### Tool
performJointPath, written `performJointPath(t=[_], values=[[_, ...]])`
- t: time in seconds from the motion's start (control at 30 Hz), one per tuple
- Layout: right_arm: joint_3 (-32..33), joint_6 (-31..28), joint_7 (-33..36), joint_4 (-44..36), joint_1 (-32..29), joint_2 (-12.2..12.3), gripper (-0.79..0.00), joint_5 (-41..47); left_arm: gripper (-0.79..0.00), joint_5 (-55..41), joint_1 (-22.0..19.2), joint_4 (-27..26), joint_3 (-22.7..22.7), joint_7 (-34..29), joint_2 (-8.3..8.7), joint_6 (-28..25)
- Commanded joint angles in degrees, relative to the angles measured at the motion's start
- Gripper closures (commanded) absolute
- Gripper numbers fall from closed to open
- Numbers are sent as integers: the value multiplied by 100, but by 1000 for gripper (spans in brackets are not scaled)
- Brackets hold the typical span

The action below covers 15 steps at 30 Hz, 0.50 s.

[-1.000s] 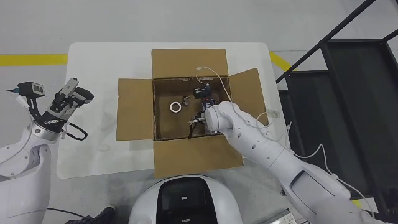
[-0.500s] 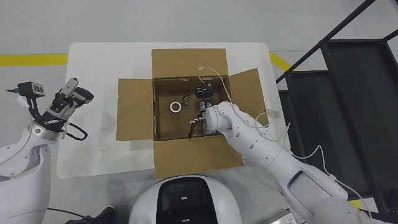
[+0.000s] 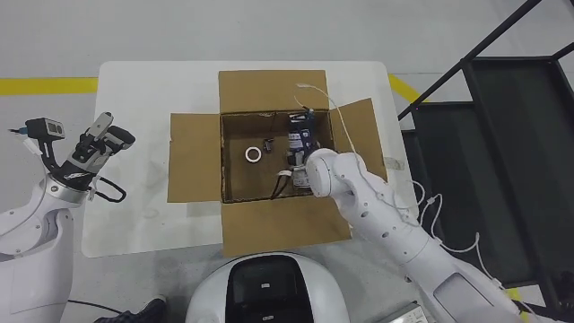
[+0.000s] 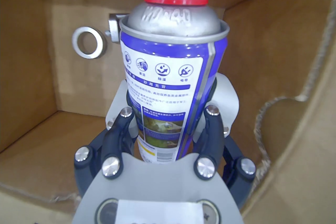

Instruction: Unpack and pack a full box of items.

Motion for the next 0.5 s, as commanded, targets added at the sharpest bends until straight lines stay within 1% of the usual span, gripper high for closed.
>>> performJointPath(t=[0.0,0.07,0.2,0.3,0.47], values=[[166,-102,-85,-236,-158,36,0,-22,-785,0,0,0,0,0,0,0],[357,-256,-282,-507,-327,67,0,53,-785,0,0,0,0,0,0,0],[727,-710,-993,-864,-710,129,0,140,-785,0,0,0,0,0,0,0],[1018,-1014,-1558,-1121,-980,156,0,381,-785,0,0,0,0,0,0,0],[1521,-1788,-2436,-1452,-1438,221,0,676,-785,0,0,0,0,0,0,0]])
